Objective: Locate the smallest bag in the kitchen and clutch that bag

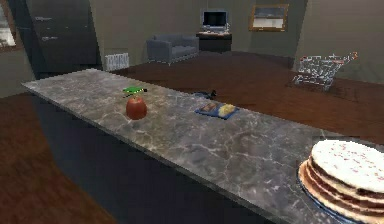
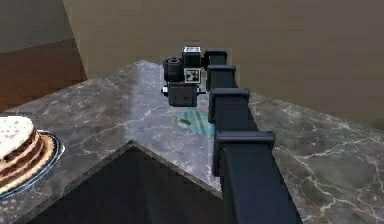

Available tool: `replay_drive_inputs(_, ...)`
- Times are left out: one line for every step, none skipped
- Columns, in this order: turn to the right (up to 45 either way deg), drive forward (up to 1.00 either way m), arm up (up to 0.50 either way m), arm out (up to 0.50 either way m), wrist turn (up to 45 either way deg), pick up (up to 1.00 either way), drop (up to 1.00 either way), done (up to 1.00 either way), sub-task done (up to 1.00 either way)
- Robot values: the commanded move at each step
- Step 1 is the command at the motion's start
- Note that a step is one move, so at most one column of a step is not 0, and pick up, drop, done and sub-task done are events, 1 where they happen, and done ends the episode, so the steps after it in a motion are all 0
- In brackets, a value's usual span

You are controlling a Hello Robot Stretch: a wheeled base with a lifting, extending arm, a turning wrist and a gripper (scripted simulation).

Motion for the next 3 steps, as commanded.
replay_drive_inputs(0.0,0.00,0.00,0.00,27.0,0.00,0.00,0.00,0.00)
replay_drive_inputs(0.0,0.00,-0.14,0.00,0.0,0.00,0.00,0.00,0.00)
replay_drive_inputs(0.0,0.00,0.00,0.00,0.0,1.00,0.00,0.00,0.00)
